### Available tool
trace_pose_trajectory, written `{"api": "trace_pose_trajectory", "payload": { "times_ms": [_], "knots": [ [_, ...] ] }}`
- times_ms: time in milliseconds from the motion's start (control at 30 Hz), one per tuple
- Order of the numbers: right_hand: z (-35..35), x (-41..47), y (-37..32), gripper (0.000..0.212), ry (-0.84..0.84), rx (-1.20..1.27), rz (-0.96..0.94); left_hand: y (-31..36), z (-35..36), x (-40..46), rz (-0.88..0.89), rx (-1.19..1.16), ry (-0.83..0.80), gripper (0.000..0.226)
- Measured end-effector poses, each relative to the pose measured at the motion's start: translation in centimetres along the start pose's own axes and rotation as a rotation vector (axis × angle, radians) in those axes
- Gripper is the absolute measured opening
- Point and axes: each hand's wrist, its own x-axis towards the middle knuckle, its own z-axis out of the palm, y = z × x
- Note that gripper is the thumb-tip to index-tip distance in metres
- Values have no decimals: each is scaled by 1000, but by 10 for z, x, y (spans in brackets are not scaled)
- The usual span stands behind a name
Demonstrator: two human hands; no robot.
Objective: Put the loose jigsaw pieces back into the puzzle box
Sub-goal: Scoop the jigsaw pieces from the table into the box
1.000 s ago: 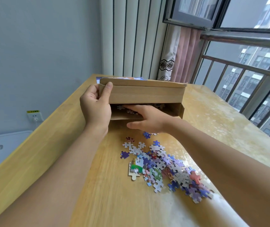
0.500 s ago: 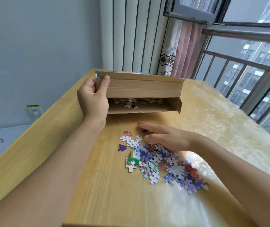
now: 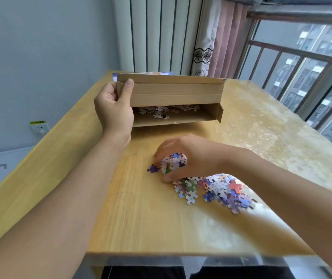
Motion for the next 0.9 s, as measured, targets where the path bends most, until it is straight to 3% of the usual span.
{"api": "trace_pose_trajectory", "payload": {
  "times_ms": [67, 167, 267, 367, 633, 800, 900],
  "knots": [
    [1, -21, 7, 39, 66, 19, 12, 0, 2, -2, 0, 16, -18, 38],
    [-9, -55, 12, 58, 93, 123, 82, 0, 0, -2, 7, 32, -19, 39],
    [-29, -97, 19, 105, -154, 81, 254, 1, 0, -2, 5, 42, -18, 37],
    [-26, -127, 32, 126, -351, 37, 348, 2, 1, -3, -3, 46, -16, 35],
    [14, -107, 39, 114, 8, 55, 216, -1, 3, -5, 11, 59, -25, 34],
    [8, -65, 28, 111, -23, 24, 117, -2, 3, -5, 30, 73, -20, 34],
    [0, -51, 27, 90, -48, -61, 109, -3, 4, -4, 34, 58, -15, 32]
  ]
}}
